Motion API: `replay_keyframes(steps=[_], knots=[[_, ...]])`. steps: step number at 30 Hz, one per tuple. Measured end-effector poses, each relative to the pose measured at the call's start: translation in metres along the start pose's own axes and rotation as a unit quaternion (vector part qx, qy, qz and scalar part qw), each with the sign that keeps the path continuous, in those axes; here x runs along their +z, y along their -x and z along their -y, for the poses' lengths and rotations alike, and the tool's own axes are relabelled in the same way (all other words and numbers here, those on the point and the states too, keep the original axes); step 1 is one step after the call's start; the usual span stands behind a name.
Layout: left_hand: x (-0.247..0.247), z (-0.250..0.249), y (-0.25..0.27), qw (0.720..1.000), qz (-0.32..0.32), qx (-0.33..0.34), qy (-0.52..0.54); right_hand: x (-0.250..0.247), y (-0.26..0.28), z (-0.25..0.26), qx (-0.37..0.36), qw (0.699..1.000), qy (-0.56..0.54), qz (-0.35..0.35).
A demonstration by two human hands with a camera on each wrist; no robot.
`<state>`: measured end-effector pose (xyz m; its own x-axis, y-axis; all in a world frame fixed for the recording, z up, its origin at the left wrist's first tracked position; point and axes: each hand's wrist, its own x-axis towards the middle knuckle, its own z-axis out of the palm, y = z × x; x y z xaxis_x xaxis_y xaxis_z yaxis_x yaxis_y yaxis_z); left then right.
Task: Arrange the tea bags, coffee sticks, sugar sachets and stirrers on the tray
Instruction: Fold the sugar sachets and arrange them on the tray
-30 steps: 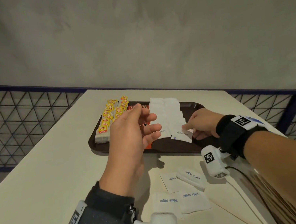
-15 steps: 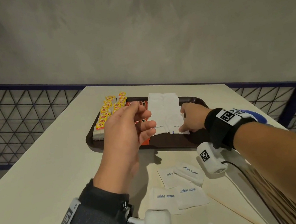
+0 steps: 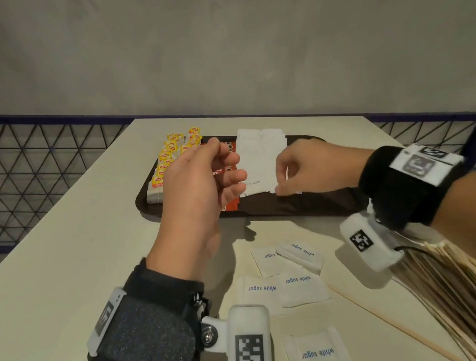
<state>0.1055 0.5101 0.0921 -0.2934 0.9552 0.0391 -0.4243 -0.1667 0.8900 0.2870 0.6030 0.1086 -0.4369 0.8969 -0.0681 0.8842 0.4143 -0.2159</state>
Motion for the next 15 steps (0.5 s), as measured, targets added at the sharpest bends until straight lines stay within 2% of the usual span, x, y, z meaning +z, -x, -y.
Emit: replay_keyframes(steps=[4, 6, 15], knots=[[-0.001, 0.0, 0.001, 1.0, -0.001, 0.006, -0.004, 0.008, 0.046, 0.027, -0.07, 0.983, 0.04, 0.164], [0.0, 0.0, 0.002, 1.0, -0.001, 0.004, -0.009, 0.02, 0.058, 0.031, -0.087, 0.971, 0.093, 0.2], [0.0, 0.0, 0.006, 1.0, -0.007, -0.001, -0.025, 0.049, 0.078, 0.038, -0.123, 0.978, 0.107, 0.128]])
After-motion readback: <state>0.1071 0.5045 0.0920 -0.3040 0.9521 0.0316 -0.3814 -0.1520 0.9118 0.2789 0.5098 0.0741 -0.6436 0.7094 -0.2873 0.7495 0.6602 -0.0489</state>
